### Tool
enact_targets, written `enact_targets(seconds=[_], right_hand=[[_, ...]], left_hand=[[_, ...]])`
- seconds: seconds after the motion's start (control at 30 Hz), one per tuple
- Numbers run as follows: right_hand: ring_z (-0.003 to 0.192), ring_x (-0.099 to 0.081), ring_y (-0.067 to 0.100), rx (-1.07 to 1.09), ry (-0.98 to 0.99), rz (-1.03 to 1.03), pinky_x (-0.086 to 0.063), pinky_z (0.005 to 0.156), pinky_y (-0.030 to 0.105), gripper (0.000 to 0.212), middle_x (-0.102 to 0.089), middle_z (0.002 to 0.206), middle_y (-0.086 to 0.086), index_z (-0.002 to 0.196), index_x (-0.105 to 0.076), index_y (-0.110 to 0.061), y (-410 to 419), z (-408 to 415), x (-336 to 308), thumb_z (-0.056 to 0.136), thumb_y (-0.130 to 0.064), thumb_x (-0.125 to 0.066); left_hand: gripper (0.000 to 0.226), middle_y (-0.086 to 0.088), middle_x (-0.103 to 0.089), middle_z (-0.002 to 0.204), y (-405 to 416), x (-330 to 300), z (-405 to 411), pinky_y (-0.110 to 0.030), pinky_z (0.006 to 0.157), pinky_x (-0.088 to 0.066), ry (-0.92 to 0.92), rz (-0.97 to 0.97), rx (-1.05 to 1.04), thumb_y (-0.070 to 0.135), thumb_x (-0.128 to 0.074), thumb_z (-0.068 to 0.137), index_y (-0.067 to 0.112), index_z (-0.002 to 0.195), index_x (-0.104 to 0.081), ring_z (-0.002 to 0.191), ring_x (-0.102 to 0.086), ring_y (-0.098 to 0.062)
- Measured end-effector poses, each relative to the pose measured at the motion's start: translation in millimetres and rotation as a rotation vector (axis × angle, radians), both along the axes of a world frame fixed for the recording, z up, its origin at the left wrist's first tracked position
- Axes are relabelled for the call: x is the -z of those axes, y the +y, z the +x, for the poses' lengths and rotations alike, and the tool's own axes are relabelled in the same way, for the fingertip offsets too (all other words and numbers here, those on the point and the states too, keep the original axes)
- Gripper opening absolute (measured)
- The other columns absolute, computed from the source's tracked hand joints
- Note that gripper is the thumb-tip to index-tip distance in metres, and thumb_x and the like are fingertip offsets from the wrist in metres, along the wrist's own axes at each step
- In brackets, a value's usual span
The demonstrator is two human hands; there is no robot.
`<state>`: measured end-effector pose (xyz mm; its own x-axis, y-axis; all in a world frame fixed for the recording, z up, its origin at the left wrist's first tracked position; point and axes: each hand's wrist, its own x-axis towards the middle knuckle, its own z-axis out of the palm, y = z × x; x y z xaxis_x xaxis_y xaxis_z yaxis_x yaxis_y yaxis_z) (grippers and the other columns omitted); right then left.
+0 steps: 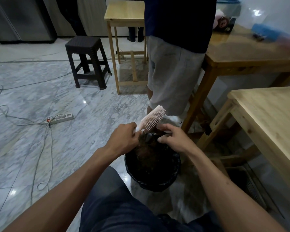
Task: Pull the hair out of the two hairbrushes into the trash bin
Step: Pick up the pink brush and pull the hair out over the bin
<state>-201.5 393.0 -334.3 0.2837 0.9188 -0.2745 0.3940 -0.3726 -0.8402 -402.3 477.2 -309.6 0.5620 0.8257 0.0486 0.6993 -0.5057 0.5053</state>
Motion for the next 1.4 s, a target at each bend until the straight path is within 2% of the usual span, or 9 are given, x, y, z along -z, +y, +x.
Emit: enact_targets(seconds=[0.07,0.2,0.27,0.47,0.6,0.83,1.2,1.3,1.4], right_hand=[[0.109,-0.069,0.013,-0.073,0.063,-0.003,-0.056,0.086,0.033,0.060,-0.070,0.128,-0.009,0.128,-0.066,-0.025,3.3,-7.2,1.7,0.073,-0.038,-0.086],[0.060,-0.063,-0.001,0.025,0.074,0.060,-0.048,0.064,0.022,0.017,-0.076,0.072,-0.002,0.096,-0.083,-0.019,6.3,-12.8,5.5,0.087,-0.033,-0.081],[0.055,-0.061,-0.002,0.142,0.035,0.091,-0.049,0.064,0.024,0.010,-0.073,0.063,-0.006,0.086,-0.084,-0.021,5.1,-7.4,8.7,0.090,-0.029,-0.079],[0.098,-0.073,0.017,0.344,-0.107,-0.023,-0.058,0.096,0.041,0.007,-0.080,0.094,-0.004,0.090,-0.084,-0.026,-4.5,11.0,16.4,0.090,-0.028,-0.078],[0.112,-0.066,0.016,0.067,0.106,-0.033,-0.059,0.084,0.030,0.054,-0.063,0.134,-0.008,0.140,-0.063,-0.024,-4.6,-0.3,0.3,0.089,-0.010,-0.073],[0.066,-0.066,0.009,0.134,0.624,0.098,-0.051,0.056,0.017,0.020,-0.075,0.094,0.007,0.108,-0.075,-0.007,6.0,-18.2,-3.5,0.090,-0.015,-0.078],[0.061,-0.061,0.008,0.368,0.435,0.133,-0.054,0.061,0.018,0.008,-0.072,0.070,0.002,0.087,-0.079,-0.007,1.9,-10.2,-3.5,0.093,-0.012,-0.075],[0.069,-0.062,0.011,0.351,0.384,0.098,-0.054,0.064,0.020,0.015,-0.072,0.077,0.005,0.093,-0.079,-0.004,-0.7,-8.1,-5.6,0.098,-0.014,-0.069],[0.090,-0.069,0.014,0.177,0.077,-0.101,-0.055,0.085,0.032,0.036,-0.078,0.098,0.004,0.098,-0.081,-0.009,0.1,-10.7,-2.7,0.104,-0.036,-0.058]], left_hand=[[0.023,-0.006,-0.061,0.066,-2.9,-0.9,4.0,-0.034,0.051,-0.037,0.007,-0.010,0.040,0.033,-0.059,0.093,0.010,0.089,-0.064,0.060,-0.056,-0.027],[0.022,-0.004,-0.065,0.074,-3.3,-7.1,6.0,-0.033,0.055,-0.041,-0.015,-0.070,0.027,0.037,-0.062,0.089,0.015,0.093,-0.064,0.065,-0.058,-0.022],[0.021,-0.003,-0.063,0.073,-2.4,-10.9,2.6,-0.032,0.052,-0.038,0.009,-0.112,0.014,0.037,-0.063,0.087,0.016,0.092,-0.061,0.063,-0.056,-0.019],[0.004,-0.002,-0.055,0.068,-2.8,-13.7,-4.5,-0.027,0.047,-0.030,0.011,-0.140,-0.014,0.017,-0.057,0.085,0.017,0.086,-0.053,0.054,-0.046,-0.015],[0.011,-0.008,-0.058,0.073,-2.6,-7.5,-0.6,-0.029,0.049,-0.033,0.022,-0.138,0.042,0.009,-0.050,0.084,0.009,0.094,-0.056,0.059,-0.050,-0.023],[0.028,-0.007,-0.064,0.090,-2.3,-7.9,-2.4,-0.031,0.062,-0.042,-0.022,-0.066,0.168,0.007,-0.058,0.085,0.014,0.112,-0.064,0.078,-0.056,-0.022],[0.040,-0.008,-0.057,0.097,7.5,2.0,-12.5,-0.041,0.067,-0.049,0.016,0.045,0.031,0.006,-0.056,0.090,0.021,0.127,-0.058,0.079,-0.055,-0.026],[0.037,-0.008,-0.057,0.098,8.8,2.1,-14.7,-0.044,0.068,-0.051,0.037,0.046,-0.004,0.006,-0.055,0.089,0.017,0.124,-0.059,0.080,-0.056,-0.028],[0.036,-0.007,-0.059,0.097,7.8,1.0,-14.7,-0.044,0.067,-0.051,0.052,0.038,-0.020,0.007,-0.054,0.086,0.016,0.120,-0.059,0.081,-0.056,-0.028]])
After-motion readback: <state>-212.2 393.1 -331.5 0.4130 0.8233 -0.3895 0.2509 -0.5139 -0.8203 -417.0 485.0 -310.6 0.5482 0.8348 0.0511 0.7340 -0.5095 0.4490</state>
